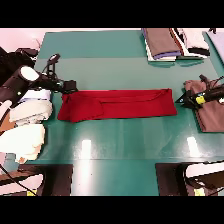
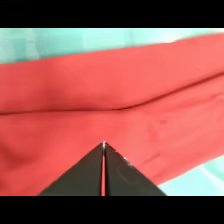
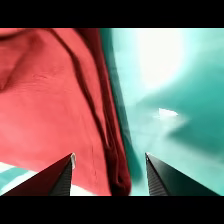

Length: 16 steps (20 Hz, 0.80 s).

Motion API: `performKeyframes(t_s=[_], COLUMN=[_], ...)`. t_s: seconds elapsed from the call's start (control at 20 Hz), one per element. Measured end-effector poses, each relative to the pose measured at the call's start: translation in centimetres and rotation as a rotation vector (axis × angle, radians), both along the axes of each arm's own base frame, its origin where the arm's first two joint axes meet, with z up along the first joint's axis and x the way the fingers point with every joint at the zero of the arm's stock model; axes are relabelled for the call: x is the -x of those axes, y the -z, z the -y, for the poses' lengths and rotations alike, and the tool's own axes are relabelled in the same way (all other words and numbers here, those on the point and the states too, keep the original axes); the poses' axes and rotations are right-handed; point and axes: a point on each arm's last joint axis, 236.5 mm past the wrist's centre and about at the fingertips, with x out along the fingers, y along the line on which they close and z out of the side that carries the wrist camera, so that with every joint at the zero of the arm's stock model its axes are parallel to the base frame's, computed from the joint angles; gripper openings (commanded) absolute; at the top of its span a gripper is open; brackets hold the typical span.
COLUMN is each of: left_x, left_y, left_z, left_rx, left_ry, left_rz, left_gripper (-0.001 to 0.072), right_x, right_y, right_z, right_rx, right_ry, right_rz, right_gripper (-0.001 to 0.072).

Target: Fold the shirts.

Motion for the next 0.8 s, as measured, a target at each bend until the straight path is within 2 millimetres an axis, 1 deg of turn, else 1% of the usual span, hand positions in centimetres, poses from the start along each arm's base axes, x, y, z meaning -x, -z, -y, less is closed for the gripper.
performKeyframes(t_s=[0.1, 0.15, 0.25, 0.3, 0.4, 0.45, 0.55, 0.65, 0.8], left_x=[0.0, 0.1, 0.0, -0.1, -0.2, -0.4, -1.0, -1.3, -1.5], left_y=[-0.3, -0.4, -0.1, 0.3, 1.3, 2.0, 3.2, 4.8, 7.0], left_z=[2.0, 3.1, 4.7, 5.7, 7.9, 9.1, 11.7, 14.4, 18.1], left_rx=[0.012, 0.019, 0.031, 0.036, 0.049, 0.051, 0.057, 0.058, 0.059], left_ry=[0.013, 0.02, 0.025, 0.031, 0.054, 0.07, 0.102, 0.143, 0.201], left_rz=[0.021, 0.028, 0.032, 0.026, 0.005, -0.005, -0.023, -0.048, -0.076], left_gripper=[0.0024, 0.0023, 0.0023, 0.0023, 0.0023, 0.0023, 0.0023, 0.0023, 0.0023], right_x=[-0.2, -0.5, -1.4, -1.8, -2.7, -3.3, -4.4, -5.4, -6.1], right_y=[1.0, 1.3, 2.0, 2.0, 1.2, 0.0, -3.4, -7.7, -14.3], right_z=[-1.7, -2.6, -3.9, -4.6, -5.2, -5.5, -6.4, -7.7, -10.9], right_rx=[-0.054, -0.073, -0.06, -0.05, -0.008, 0.001, 0.018, 0.038, 0.053], right_ry=[-0.006, -0.014, -0.03, -0.042, -0.069, -0.078, -0.118, -0.17, -0.249], right_rz=[-0.006, 0.0, 0.024, 0.043, 0.098, 0.136, 0.223, 0.321, 0.444], right_gripper=[0.0395, 0.0258, 0.0051, 0.0019, 0.0019, 0.0018, 0.0019, 0.0019, 0.0019])
